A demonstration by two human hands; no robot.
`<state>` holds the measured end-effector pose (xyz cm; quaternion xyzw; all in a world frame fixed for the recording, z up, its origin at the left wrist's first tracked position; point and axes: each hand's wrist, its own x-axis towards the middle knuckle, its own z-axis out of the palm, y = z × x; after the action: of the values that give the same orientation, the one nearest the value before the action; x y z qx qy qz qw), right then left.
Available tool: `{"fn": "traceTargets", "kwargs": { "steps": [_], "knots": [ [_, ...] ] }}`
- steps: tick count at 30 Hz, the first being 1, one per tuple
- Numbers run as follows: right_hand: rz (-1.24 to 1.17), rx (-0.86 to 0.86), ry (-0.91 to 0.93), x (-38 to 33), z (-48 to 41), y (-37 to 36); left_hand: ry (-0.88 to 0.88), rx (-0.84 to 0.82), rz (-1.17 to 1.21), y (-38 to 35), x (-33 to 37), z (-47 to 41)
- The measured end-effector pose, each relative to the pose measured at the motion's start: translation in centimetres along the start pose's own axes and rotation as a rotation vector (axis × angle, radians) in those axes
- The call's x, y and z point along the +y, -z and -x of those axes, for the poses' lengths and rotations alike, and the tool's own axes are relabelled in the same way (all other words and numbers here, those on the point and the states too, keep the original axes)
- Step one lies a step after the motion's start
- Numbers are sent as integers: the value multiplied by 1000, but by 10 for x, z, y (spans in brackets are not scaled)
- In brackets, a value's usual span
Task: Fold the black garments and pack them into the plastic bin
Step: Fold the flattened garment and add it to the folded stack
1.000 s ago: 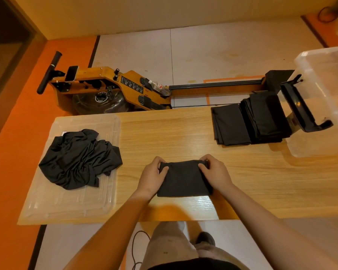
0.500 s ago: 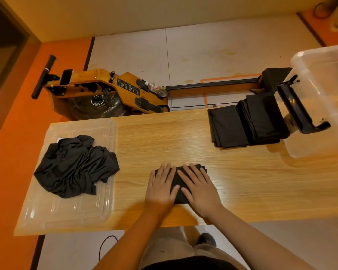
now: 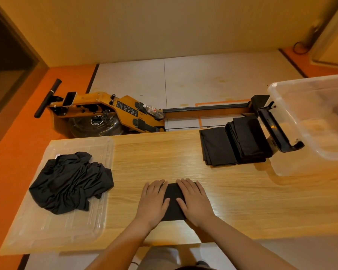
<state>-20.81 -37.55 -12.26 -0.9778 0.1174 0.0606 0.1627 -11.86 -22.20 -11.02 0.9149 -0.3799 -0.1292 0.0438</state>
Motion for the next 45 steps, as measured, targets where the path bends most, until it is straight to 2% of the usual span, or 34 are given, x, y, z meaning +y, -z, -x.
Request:
{"fn": "traceTargets", "kwargs": {
  "steps": [2, 4, 7, 10, 14, 17, 19, 24, 26, 30, 34, 39, 41, 45],
  "knots": [
    [27, -14, 9, 0, -9, 14, -10, -12, 24, 9, 3, -8],
    [46, -101, 46, -2, -19, 26, 19, -35, 10, 15, 6, -17],
    [84, -223, 27, -7, -25, 36, 67, -190, -2, 24, 11, -28],
    [111, -309, 39, -9, -19, 33, 26, -356, -76, 29, 16, -34],
    [69, -307, 61, -10, -16, 39, -68, -387, -61, 34, 20, -30],
    [-37, -262, 33, -13, -22, 57, -67, -366, 103, 49, 14, -27],
    [-47, -156, 49, -17, -30, 72, -79, -289, 172, 64, 7, -33],
    [-2, 233, 86, -10, -48, 95, -164, 166, 86, 94, -6, -52],
    [46, 321, 126, -8, -45, 93, -198, 274, 32, 91, -8, -51],
    [22, 241, 132, -9, -20, 55, -246, 212, -48, 50, -10, -34],
    [40, 129, 216, -3, 19, 13, -239, 74, 1, 6, -16, -2],
    [-14, 160, 172, -1, 12, 24, -207, 172, 28, 1, -23, 9],
    [-42, 211, 120, 2, 0, 32, -145, 225, 110, 8, -25, 6],
    [-75, 243, -65, 11, -22, 43, 152, 268, 458, 28, -25, -14]
  ]
}}
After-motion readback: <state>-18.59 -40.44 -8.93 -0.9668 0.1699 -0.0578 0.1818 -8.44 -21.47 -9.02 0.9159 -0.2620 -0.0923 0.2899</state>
